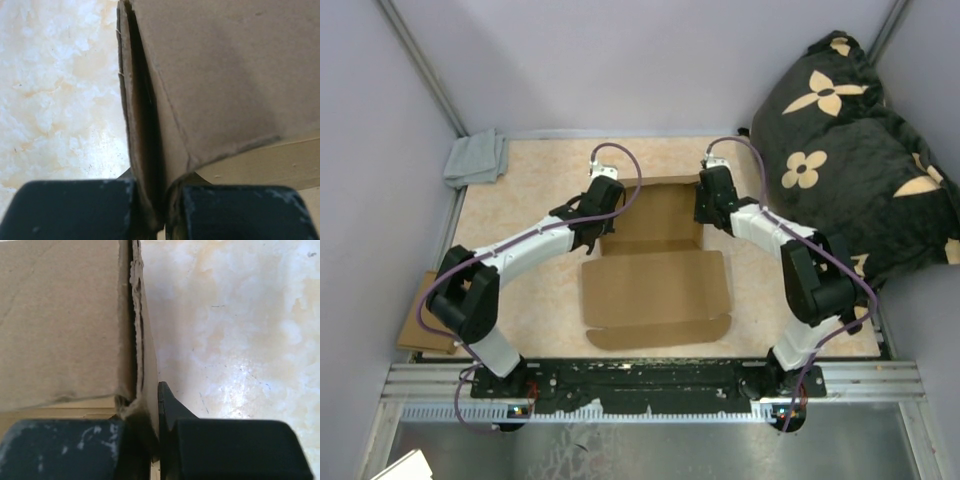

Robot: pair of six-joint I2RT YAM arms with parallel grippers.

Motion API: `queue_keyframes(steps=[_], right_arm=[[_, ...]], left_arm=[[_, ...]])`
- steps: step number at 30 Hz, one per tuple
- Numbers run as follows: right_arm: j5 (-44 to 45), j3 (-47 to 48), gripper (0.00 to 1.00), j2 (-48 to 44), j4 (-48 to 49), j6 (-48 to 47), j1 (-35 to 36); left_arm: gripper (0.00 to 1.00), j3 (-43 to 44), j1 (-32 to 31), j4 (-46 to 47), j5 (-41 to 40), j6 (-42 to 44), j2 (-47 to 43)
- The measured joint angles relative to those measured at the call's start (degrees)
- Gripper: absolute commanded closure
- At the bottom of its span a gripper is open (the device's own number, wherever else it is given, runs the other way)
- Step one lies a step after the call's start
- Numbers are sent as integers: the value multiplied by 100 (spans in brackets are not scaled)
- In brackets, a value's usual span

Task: Fold the paper box

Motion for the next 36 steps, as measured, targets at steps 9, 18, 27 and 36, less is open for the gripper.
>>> queue_keyframes(steps=[9, 18, 27, 36], right_arm=[[881, 474, 100, 181, -872, 439, 205], [890, 533, 74, 186, -960, 726, 269], [531, 275, 68, -254, -1069, 573, 192], [50, 299, 97, -435, -1268, 592, -68]], left_arm=[[100, 70, -74, -107, -15, 188, -68], [100, 315, -114, -448, -190, 247, -66], [92, 402, -111, -535, -339, 181, -66], [48, 476, -111, -745, -81, 168, -66]])
